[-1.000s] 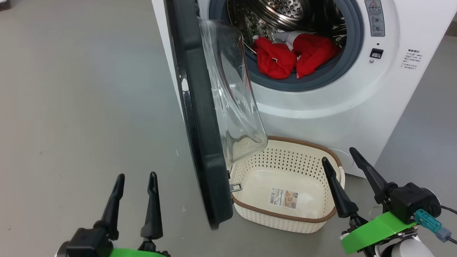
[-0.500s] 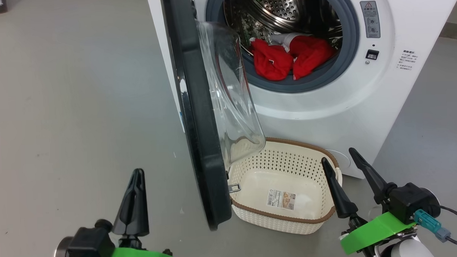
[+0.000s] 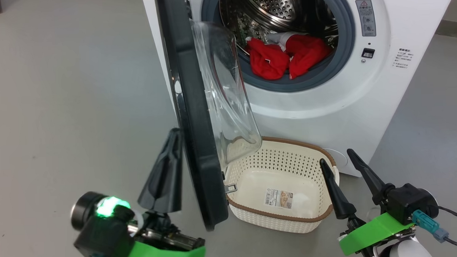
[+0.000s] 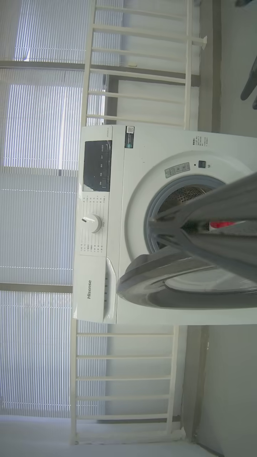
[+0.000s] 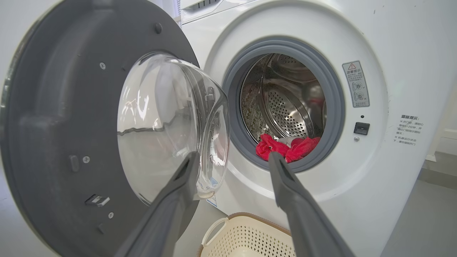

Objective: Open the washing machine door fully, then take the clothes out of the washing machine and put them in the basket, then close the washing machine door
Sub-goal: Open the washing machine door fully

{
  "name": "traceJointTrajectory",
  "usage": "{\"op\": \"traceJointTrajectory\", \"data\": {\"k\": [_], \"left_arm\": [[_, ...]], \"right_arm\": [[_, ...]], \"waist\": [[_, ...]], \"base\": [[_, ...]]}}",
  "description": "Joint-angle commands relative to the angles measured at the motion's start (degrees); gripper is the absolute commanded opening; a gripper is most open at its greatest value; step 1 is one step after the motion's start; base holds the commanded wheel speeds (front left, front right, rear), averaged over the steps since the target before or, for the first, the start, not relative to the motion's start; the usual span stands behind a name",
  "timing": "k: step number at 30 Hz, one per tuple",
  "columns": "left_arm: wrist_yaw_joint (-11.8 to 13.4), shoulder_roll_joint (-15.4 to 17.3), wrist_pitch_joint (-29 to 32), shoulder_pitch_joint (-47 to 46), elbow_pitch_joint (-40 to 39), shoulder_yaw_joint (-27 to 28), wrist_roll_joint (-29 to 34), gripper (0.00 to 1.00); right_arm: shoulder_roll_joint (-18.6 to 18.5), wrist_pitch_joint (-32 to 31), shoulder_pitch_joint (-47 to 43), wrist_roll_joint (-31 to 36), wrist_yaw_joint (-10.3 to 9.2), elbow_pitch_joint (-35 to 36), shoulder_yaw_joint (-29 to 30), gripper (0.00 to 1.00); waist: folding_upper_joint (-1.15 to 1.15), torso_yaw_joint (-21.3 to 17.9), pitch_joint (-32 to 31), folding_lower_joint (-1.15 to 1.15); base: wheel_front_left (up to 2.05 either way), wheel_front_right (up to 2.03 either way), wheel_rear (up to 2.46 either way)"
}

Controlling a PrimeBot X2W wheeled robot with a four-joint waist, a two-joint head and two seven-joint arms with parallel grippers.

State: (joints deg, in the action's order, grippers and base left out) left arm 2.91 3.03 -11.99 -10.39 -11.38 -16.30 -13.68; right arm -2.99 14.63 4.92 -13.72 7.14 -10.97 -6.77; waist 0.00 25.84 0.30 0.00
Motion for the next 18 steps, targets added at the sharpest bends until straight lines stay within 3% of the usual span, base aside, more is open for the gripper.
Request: {"op": "traceJointTrajectory", "data": {"k": [1,6,18], "left_arm": [[-0.87,0.30,0.86,-2.69,-2.56,0.75,0.12,0.00],[-2.29,0.12,4.60,-4.25,-3.97,-3.70,-1.98,0.00],[-0.13,-0.05,14.19,-6.45,8.68,-8.29,-5.08,0.00]], "right_arm": [[0.11,0.37,1.26,-0.55,0.35,1.35,-1.66,1.00],[0.11,0.37,1.51,-0.71,0.35,1.33,-1.86,1.00],[0.12,0.37,2.41,-1.11,0.35,0.93,-2.44,1.00]], "waist": [[0.00,-0.21,0.05,0.00],[0.00,-0.85,0.36,0.00],[0.00,-3.10,1.15,0.00]], "base": [[0.00,0.00,0.00],[0.00,0.00,0.00],[0.00,0.00,0.00]]}}
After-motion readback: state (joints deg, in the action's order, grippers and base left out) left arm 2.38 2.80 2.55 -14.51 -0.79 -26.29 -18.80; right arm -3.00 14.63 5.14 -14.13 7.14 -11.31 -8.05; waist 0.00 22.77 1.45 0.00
